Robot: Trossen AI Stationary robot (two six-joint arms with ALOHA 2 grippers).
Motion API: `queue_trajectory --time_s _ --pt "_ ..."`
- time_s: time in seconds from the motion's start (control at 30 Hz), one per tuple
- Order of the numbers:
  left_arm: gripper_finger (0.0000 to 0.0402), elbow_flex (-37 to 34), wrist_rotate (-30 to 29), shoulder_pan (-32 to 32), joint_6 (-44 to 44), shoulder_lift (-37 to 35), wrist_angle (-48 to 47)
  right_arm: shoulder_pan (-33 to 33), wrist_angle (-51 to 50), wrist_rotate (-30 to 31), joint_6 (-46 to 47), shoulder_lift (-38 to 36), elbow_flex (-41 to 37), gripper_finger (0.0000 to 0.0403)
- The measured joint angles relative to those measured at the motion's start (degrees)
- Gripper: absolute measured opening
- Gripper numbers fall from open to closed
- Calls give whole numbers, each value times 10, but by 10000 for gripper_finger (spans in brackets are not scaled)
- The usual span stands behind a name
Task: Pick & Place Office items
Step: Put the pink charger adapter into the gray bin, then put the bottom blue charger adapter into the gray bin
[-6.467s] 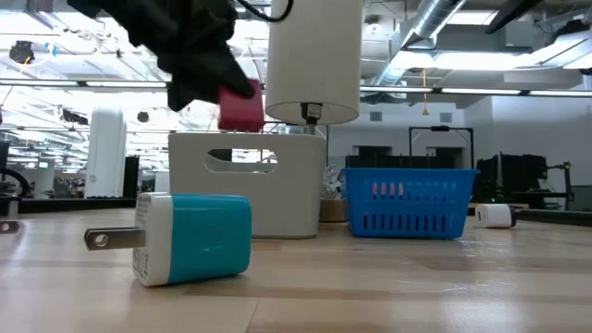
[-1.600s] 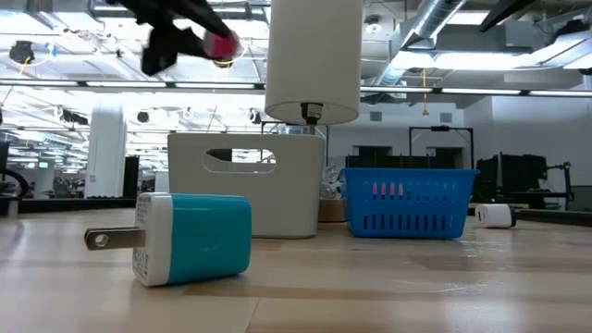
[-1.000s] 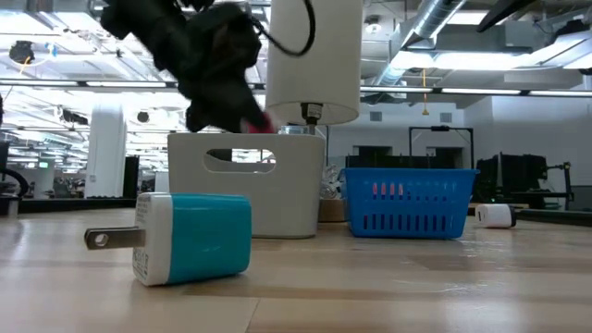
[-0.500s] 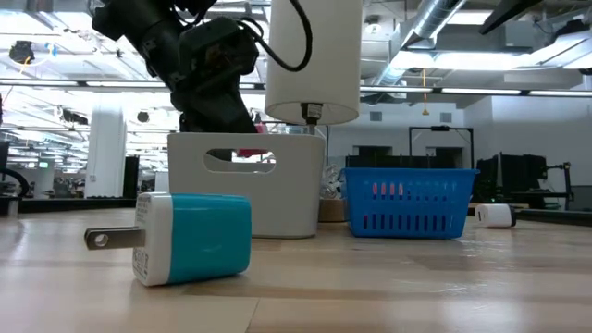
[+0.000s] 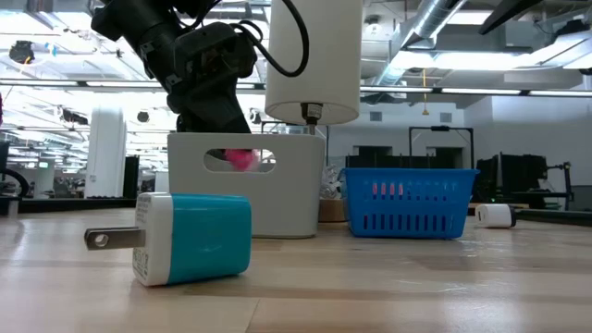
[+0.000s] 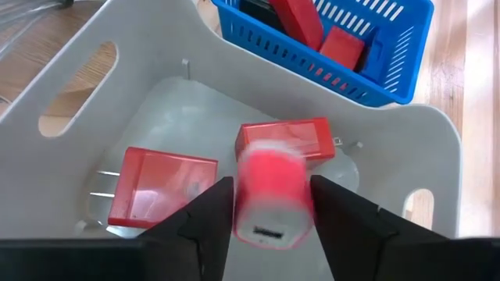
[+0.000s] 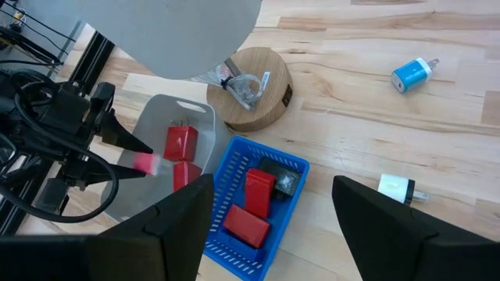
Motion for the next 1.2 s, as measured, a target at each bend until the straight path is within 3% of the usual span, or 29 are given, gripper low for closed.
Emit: queue_trajectory --time_s 0.3,0.43,0.53,0.7,0.77,0.93,1.07,1.2 --pt "143 0 21 0 4 -2 1 0 0 0 0 0 0 254" --pt "131 0 106 -2 19 -14 -17 0 4 0 0 0 0 254" --pt "128 0 203 -18 18 -35 -49 2 8 -1 0 0 0 254" --pt "131 0 286 -96 13 -102 -76 10 14 -5 0 0 0 254" --pt "130 0 283 -141 -1 -132 -75 15 15 -8 0 0 0 254" --pt "128 0 204 -270 -63 -173 -69 25 15 -10 -3 0 0 254" --pt "133 0 101 -355 -120 -156 23 33 13 -10 -15 0 0 254" --pt "141 16 11 -381 -123 -95 101 46 13 -11 -43 0 0 254"
